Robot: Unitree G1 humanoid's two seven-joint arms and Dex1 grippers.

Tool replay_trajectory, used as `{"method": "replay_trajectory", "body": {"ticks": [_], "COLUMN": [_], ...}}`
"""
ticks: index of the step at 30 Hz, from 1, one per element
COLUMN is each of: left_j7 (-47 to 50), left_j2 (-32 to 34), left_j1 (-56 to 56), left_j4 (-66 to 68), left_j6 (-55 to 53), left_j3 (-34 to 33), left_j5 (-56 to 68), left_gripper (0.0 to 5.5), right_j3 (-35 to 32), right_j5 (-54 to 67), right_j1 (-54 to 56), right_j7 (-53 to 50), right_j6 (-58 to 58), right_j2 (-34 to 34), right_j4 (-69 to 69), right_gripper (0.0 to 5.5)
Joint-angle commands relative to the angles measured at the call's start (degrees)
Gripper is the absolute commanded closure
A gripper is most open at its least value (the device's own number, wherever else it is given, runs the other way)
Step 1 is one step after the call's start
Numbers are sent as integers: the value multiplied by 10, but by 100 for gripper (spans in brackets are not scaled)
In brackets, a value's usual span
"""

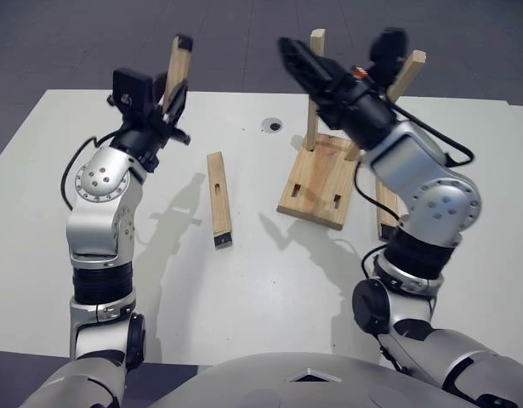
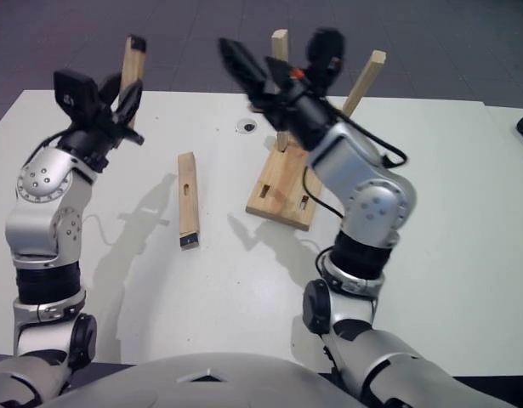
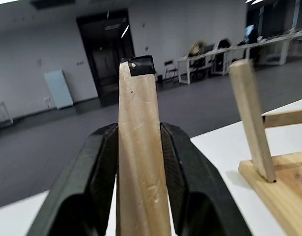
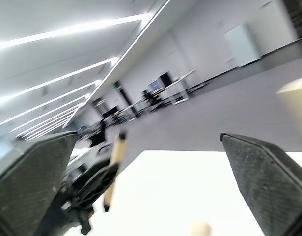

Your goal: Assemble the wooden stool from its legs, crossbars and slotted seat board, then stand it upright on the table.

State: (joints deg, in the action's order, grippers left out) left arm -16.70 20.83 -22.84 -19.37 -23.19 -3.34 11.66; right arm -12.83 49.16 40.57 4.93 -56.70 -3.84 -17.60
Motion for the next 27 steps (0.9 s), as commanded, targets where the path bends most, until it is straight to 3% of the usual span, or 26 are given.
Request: {"method": "replay_trajectory", "body": {"ticks": [1,8,27], "left_j7": [-4,-6,-13], "left_j2": [-17,-35,-43], "left_j1": [-19,-23,-13], "left_j4": [-22,-30,-25], "left_j6": [14,23,32], "left_j3": [51,78,96], "left_j5": [-22,-31,-64], "left_gripper": [422,422,422], "right_j3": [26,38,7], "right_j5": [-24,-43,11], "right_j1": [39,76,91], "right_j7": [16,55,50], "right_j6": [38,92,77], "right_j2": [-1,1,-3], "right_j4": [65,160,188], "right_gripper": [10,10,309]}}
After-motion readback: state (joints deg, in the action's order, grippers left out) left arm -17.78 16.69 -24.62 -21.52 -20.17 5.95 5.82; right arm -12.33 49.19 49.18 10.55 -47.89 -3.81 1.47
